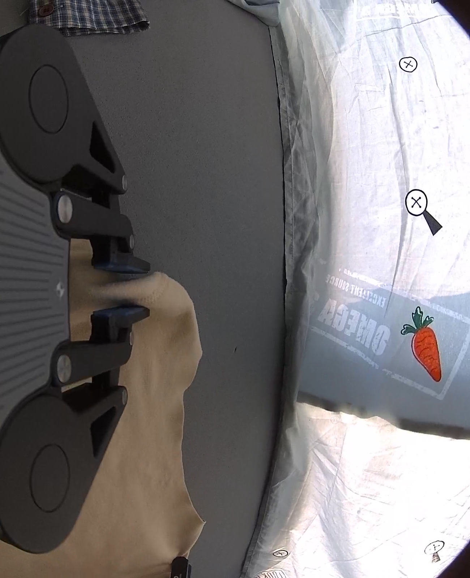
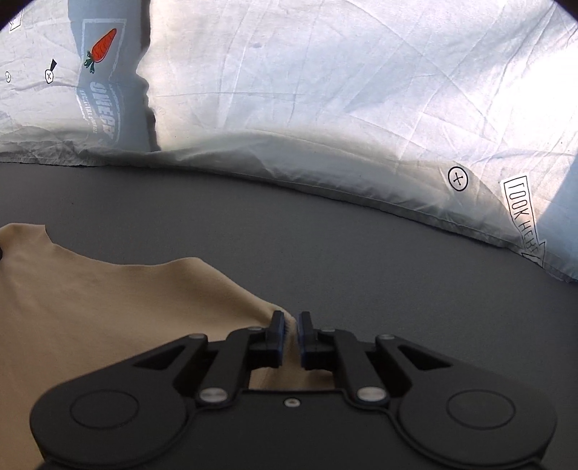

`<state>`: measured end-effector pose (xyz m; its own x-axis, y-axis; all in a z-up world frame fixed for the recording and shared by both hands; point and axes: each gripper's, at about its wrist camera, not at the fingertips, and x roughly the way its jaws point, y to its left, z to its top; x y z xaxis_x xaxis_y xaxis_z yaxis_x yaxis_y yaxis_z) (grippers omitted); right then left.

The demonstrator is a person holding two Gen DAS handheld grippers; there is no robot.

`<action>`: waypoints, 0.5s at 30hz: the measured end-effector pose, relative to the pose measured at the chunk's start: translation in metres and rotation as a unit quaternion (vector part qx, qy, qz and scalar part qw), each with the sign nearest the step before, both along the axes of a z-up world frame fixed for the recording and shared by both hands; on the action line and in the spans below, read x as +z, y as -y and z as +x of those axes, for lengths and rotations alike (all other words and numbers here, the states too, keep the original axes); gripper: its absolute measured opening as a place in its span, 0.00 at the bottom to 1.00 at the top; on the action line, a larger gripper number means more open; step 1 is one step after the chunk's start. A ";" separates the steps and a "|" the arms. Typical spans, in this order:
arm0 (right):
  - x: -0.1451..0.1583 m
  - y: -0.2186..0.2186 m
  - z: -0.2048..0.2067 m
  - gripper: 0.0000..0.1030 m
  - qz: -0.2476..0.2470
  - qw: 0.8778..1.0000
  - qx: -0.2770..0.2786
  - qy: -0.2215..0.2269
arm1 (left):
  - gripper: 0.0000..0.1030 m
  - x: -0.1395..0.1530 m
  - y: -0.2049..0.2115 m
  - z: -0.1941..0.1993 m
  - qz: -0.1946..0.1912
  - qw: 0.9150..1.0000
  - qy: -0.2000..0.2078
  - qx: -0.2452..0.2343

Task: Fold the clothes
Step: 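Regrasp the hem with both grippers, smooth the shirt flat, release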

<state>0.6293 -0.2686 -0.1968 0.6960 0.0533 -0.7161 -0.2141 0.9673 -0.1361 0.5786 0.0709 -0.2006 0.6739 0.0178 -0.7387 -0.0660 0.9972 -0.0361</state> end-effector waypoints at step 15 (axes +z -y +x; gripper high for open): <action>0.033 0.127 -0.249 0.53 0.052 0.968 -0.244 0.014 | 0.86 0.026 0.100 -0.186 -0.020 0.997 -0.063 0.029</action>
